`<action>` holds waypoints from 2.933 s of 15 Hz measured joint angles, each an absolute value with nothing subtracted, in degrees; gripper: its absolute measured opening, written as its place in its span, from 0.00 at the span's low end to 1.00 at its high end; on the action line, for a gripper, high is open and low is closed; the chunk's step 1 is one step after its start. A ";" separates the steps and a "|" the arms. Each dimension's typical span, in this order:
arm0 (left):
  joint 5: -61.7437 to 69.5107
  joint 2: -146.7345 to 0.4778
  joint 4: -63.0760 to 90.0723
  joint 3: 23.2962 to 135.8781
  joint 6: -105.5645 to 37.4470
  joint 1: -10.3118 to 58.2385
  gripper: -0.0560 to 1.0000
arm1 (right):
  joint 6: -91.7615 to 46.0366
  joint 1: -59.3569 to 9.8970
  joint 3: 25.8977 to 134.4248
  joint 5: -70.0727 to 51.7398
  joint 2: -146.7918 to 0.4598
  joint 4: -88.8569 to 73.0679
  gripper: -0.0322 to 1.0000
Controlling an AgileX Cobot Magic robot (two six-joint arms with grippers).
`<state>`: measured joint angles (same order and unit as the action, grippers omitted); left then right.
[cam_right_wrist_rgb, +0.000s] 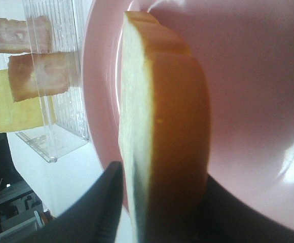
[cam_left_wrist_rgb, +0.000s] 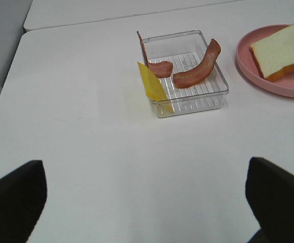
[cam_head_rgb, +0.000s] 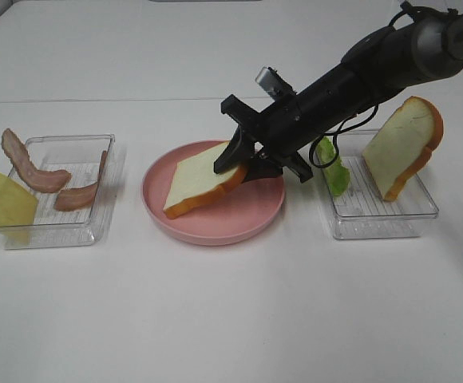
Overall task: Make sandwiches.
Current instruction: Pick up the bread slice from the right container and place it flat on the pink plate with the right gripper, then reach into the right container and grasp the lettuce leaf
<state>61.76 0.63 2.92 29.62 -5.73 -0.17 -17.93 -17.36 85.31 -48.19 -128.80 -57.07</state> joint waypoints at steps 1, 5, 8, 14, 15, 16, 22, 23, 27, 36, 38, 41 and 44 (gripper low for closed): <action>61.76 0.63 2.92 29.62 -5.73 -0.17 0.99 | -17.93 -17.36 85.31 -48.19 -128.80 -57.07 0.50; 61.76 0.63 2.92 29.62 -5.73 -0.17 0.99 | -17.76 -17.36 85.31 -48.07 -128.34 -56.72 0.58; 61.76 0.63 2.92 29.62 -5.73 -0.17 0.99 | -17.76 -17.36 85.31 -47.90 -127.37 -56.72 0.63; 61.76 0.63 2.92 29.62 -5.73 -0.17 0.99 | -17.70 -17.48 85.31 -49.45 -127.20 -55.81 0.73; 61.76 0.63 2.92 29.62 -5.73 -0.17 0.99 | -17.70 -17.53 85.31 -49.50 -126.57 -55.35 0.73; 61.76 0.63 2.92 29.62 -5.73 -0.17 0.99 | -17.59 -17.65 85.31 -49.50 -125.54 -54.55 0.73; 61.76 0.63 2.92 29.62 -5.73 -0.17 0.99 | -14.84 -17.65 85.31 -49.33 -120.03 -50.19 0.73; 61.76 0.63 2.92 29.62 -5.73 -0.17 0.99 | -14.84 -17.65 85.31 -49.10 -118.77 -49.68 0.73; 61.76 0.63 2.92 29.62 -5.73 -0.17 0.99 | -12.15 -17.65 85.54 -49.10 -113.67 -44.75 0.73; 61.76 0.63 2.92 29.62 -5.73 -0.17 0.99 | 9.05 -17.65 97.57 -61.31 -112.13 -5.39 0.81; 61.76 0.63 2.92 29.62 -5.73 -0.17 0.99 | 9.22 -17.65 98.15 -60.96 -117.23 -5.04 0.81; 61.76 0.63 2.92 29.62 -5.73 -0.17 0.99 | 9.22 -17.65 99.92 -58.67 -121.93 -4.87 0.81; 61.76 0.63 2.92 29.62 -5.73 -0.17 0.99 | 9.22 -17.65 101.99 -58.16 -124.90 -4.87 0.81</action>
